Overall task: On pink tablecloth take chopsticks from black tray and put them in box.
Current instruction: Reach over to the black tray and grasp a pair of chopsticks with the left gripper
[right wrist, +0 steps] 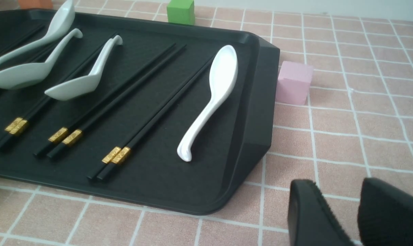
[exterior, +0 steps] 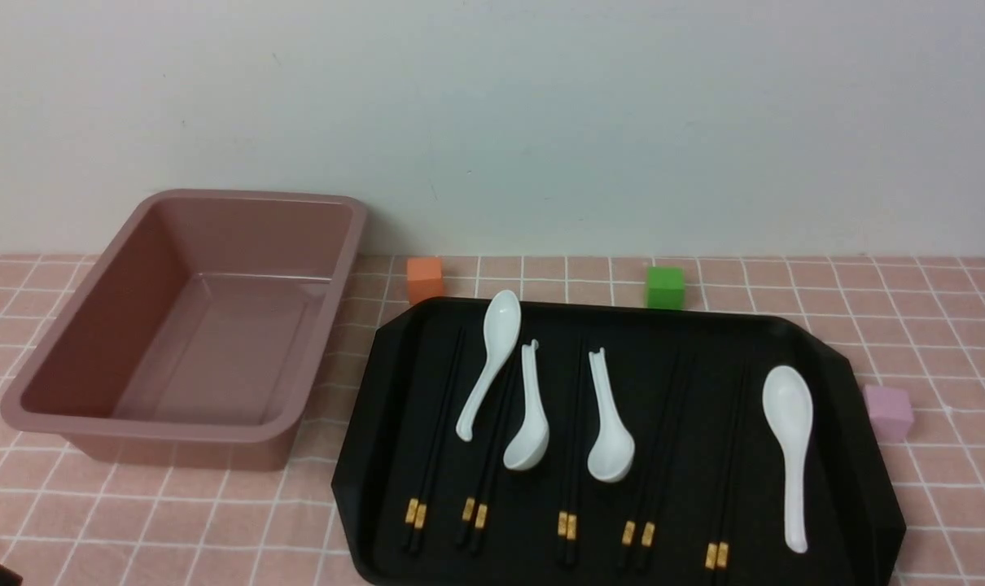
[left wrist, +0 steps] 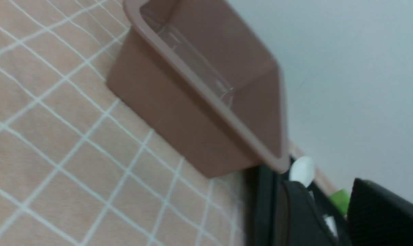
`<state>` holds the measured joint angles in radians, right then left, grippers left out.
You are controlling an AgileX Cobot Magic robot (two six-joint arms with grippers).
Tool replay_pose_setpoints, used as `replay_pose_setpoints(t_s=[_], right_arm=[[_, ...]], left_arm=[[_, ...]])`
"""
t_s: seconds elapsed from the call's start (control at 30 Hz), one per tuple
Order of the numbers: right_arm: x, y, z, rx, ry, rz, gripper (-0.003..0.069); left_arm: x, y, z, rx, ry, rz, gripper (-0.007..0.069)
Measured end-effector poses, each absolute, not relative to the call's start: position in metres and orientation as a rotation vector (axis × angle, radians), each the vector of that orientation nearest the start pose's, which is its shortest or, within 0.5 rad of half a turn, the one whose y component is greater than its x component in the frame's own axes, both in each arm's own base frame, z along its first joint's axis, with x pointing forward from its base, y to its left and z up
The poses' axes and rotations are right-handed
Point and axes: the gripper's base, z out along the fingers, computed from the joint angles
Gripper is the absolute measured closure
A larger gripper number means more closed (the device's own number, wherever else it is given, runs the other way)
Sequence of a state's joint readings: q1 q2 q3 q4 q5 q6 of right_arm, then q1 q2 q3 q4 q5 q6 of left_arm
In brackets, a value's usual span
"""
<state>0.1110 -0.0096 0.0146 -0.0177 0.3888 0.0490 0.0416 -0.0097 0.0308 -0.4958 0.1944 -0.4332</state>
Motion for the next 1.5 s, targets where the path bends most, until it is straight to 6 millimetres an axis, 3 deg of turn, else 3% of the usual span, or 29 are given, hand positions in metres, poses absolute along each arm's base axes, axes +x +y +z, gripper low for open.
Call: replay_pose_setpoints(t_s=[0.23, 0.33, 0.37, 0.4, 0.47, 0.5, 0.53, 0.57, 0.67, 0.73, 0.77, 0.8, 0.93, 1.07, 1.1, 1.33, 1.4, 1.5], right_arm=[[0.052, 0.005, 0.174, -0.069, 1.877, 0.092, 0.0419], [0.052, 0.005, 0.174, -0.069, 1.877, 0.092, 0.0419], [0.052, 0.005, 0.174, -0.069, 1.877, 0.092, 0.0419], [0.052, 0.005, 0.174, -0.069, 1.877, 0.092, 0.0419], [0.052, 0.005, 0.174, -0.069, 1.877, 0.092, 0.0419], [0.052, 0.005, 0.174, -0.069, 1.877, 0.092, 0.0419], [0.052, 0.005, 0.174, -0.069, 1.877, 0.092, 0.0419], [0.052, 0.005, 0.174, -0.069, 1.877, 0.092, 0.0419], [0.052, 0.005, 0.174, -0.069, 1.877, 0.092, 0.0419], [0.052, 0.005, 0.174, -0.069, 1.877, 0.092, 0.0419], [0.052, 0.005, 0.174, -0.069, 1.877, 0.092, 0.0419], [0.052, 0.005, 0.174, -0.069, 1.877, 0.092, 0.0419], [0.052, 0.005, 0.174, -0.069, 1.877, 0.092, 0.0419], [0.052, 0.005, 0.174, -0.069, 1.877, 0.092, 0.0419], [0.052, 0.005, 0.174, -0.069, 1.877, 0.092, 0.0419], [0.052, 0.005, 0.174, -0.069, 1.877, 0.092, 0.0419], [0.052, 0.005, 0.174, -0.069, 1.877, 0.092, 0.0419], [0.052, 0.005, 0.174, -0.069, 1.877, 0.092, 0.0419]], left_arm=[[0.055, -0.006, 0.205, -0.822, 1.444, -0.883, 0.0403], [0.050, -0.010, 0.234, -0.722, 1.444, -0.873, 0.0463], [0.049, -0.011, 0.236, -0.703, 1.464, -0.864, 0.0475], [0.049, -0.015, 0.256, -0.635, 1.515, -0.839, 0.0529], [0.056, -0.020, 0.275, -0.561, 1.640, -0.799, 0.0586], [0.058, -0.020, 0.274, -0.558, 1.663, -0.794, 0.0586], [0.067, -0.024, 0.288, -0.479, 1.787, -0.754, 0.0623], [0.069, -0.025, 0.289, -0.479, 1.804, -0.755, 0.0623], [0.102, -0.032, 0.299, -0.321, 2.111, -0.694, 0.0637], [0.113, -0.032, 0.299, -0.286, 2.182, -0.682, 0.0637], [0.136, -0.033, 0.297, -0.245, 2.295, -0.673, 0.0637], [0.138, -0.033, 0.295, -0.247, 2.308, -0.674, 0.0637], [0.186, -0.044, 0.289, -0.114, 2.467, -0.639, 0.0637], [0.218, -0.081, 0.283, 0.120, 2.587, -0.590, 0.0637], [0.217, -0.083, 0.283, 0.133, 2.590, -0.587, 0.0637], [0.238, -0.171, 0.281, 0.444, 2.710, -0.418, 0.0637], [0.243, -0.180, 0.278, 0.470, 2.739, -0.384, 0.0637], [0.266, -0.198, 0.262, 0.518, 2.790, -0.290, 0.0637]])
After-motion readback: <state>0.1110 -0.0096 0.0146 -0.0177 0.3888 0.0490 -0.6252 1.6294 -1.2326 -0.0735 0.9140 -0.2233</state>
